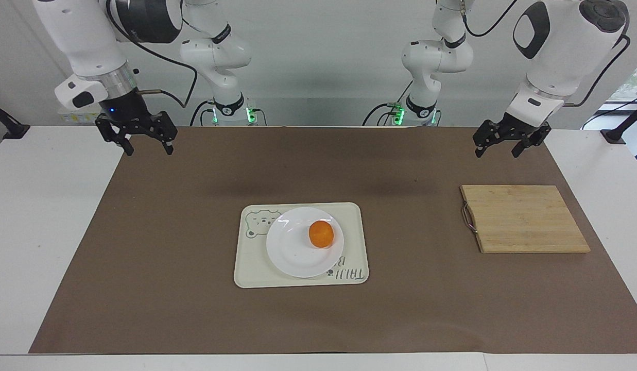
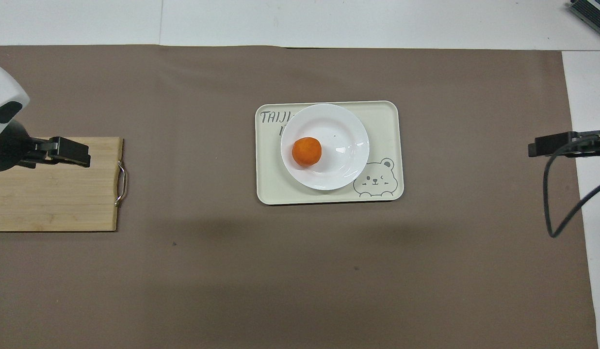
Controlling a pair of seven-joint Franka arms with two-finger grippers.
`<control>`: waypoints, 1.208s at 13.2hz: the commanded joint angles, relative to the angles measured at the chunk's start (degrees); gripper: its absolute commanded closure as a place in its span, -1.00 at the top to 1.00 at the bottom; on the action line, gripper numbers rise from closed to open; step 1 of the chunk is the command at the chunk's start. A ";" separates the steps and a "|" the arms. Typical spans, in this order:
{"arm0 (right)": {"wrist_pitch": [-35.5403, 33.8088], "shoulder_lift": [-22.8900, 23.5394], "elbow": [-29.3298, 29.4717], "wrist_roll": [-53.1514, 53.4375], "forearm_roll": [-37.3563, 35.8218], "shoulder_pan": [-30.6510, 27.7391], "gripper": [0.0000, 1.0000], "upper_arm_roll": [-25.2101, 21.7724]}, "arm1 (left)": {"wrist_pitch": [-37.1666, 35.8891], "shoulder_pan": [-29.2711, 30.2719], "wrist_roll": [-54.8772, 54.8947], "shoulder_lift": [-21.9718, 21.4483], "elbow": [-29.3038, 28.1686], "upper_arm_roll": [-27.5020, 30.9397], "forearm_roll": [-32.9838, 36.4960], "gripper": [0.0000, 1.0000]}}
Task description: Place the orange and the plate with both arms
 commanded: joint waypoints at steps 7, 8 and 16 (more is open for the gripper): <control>-5.84 -2.37 1.33 1.78 -4.49 0.07 1.00 1.03 | -0.45 0.65 0.62 -0.82 -0.27 -0.38 1.13 1.00; -6.27 -1.94 1.77 1.61 -4.23 -0.46 1.00 0.94 | -0.45 0.65 0.62 -0.82 -0.27 -0.38 1.13 1.00; -6.98 -3.69 -0.51 3.54 -3.44 -0.20 1.00 0.77 | -0.45 0.65 0.62 -0.82 -0.27 -0.38 1.13 1.00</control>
